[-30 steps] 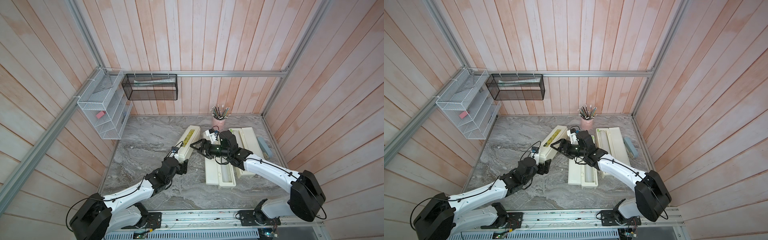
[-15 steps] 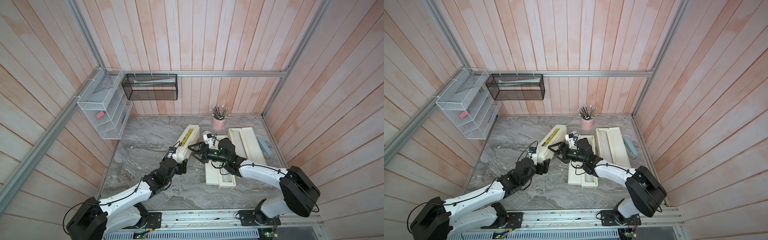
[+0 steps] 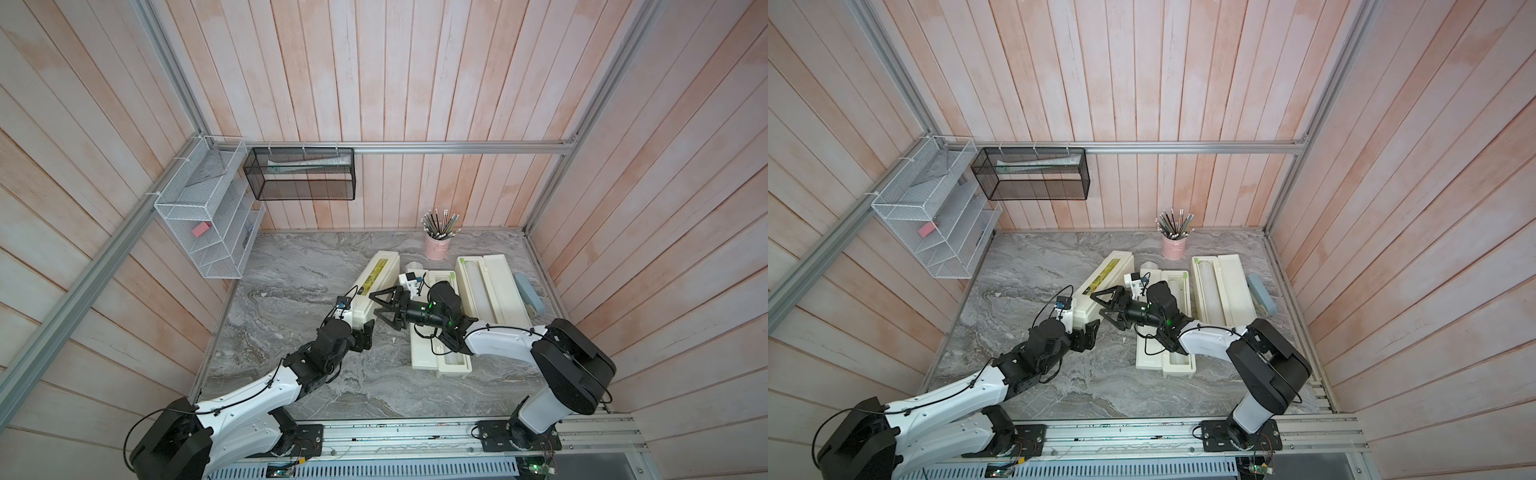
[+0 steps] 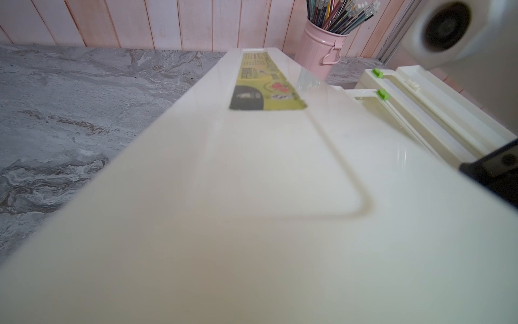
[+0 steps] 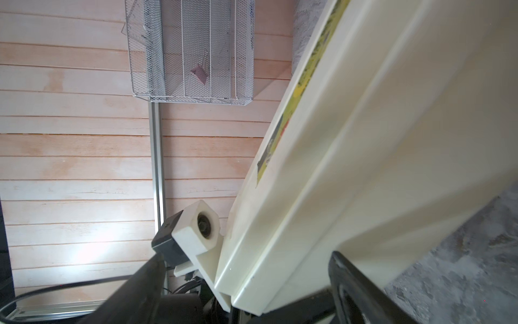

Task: Put plastic wrap rolls into dispensers
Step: Open the lid of the plastic wrap cutting box.

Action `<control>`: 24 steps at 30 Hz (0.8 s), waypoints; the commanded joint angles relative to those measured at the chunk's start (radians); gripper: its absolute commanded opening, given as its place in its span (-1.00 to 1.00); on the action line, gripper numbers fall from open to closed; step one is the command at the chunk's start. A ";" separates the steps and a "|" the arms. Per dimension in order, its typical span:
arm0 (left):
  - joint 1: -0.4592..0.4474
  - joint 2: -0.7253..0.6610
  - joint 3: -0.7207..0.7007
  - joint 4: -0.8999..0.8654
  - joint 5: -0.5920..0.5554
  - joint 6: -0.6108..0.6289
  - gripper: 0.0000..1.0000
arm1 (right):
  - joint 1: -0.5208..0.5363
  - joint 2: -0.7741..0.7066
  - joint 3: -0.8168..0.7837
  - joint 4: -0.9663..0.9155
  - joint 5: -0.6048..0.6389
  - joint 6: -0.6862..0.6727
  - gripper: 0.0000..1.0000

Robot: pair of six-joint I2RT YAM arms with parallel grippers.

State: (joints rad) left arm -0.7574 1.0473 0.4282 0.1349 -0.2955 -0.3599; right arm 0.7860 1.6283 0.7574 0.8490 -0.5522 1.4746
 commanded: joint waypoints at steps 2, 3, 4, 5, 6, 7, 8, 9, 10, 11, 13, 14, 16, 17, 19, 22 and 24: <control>-0.010 0.020 0.036 0.085 0.018 0.008 -1.00 | 0.012 0.030 -0.005 0.138 -0.010 0.053 0.81; -0.021 0.030 0.035 0.090 0.018 0.016 -1.00 | 0.011 0.039 -0.007 0.175 -0.004 0.067 0.80; -0.033 0.038 0.034 0.094 0.016 0.025 -1.00 | 0.010 0.046 -0.009 0.215 -0.002 0.081 0.80; -0.053 0.048 0.033 0.097 0.001 0.037 -1.00 | 0.011 0.057 -0.007 0.264 0.001 0.097 0.79; -0.073 0.058 0.033 0.097 -0.026 0.047 -1.00 | 0.010 0.067 0.002 0.307 -0.002 0.111 0.77; -0.086 0.068 0.034 0.098 -0.043 0.053 -1.00 | 0.011 0.076 0.013 0.332 -0.006 0.120 0.76; -0.096 0.077 0.032 0.098 -0.051 0.053 -1.00 | 0.011 0.082 0.025 0.347 -0.011 0.122 0.75; -0.101 0.084 0.028 0.099 -0.054 0.050 -1.00 | 0.012 0.086 0.036 0.352 -0.011 0.122 0.75; -0.103 0.087 0.025 0.103 -0.054 0.044 -1.00 | 0.012 0.086 0.039 0.356 -0.009 0.120 0.74; -0.103 0.089 0.017 0.111 -0.050 0.039 -1.00 | 0.012 0.085 0.038 0.359 -0.004 0.118 0.75; -0.104 0.089 0.002 0.123 -0.055 0.028 -1.00 | 0.008 0.078 0.019 0.417 0.013 0.123 0.74; -0.105 0.088 -0.004 0.129 -0.055 0.024 -1.00 | 0.007 0.076 0.007 0.466 0.026 0.135 0.75; -0.105 0.088 -0.012 0.133 -0.050 0.019 -1.00 | 0.002 0.072 0.000 0.509 0.033 0.147 0.74; -0.105 0.088 -0.015 0.135 -0.045 0.014 -1.00 | 0.002 0.068 0.006 0.499 0.029 0.138 0.74; -0.105 0.090 -0.016 0.142 -0.027 0.013 -1.00 | 0.002 0.061 0.007 0.490 0.032 0.120 0.74; -0.105 0.098 -0.015 0.139 -0.015 0.009 -1.00 | 0.001 0.068 0.003 0.537 0.036 0.131 0.74; -0.104 0.102 -0.019 0.140 -0.006 0.003 -1.00 | 0.001 0.078 -0.003 0.598 0.044 0.145 0.74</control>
State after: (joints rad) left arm -0.8192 1.1301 0.4278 0.2714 -0.4538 -0.3981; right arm 0.7765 1.7149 0.7288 1.1965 -0.5335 1.6058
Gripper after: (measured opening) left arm 0.900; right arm 0.872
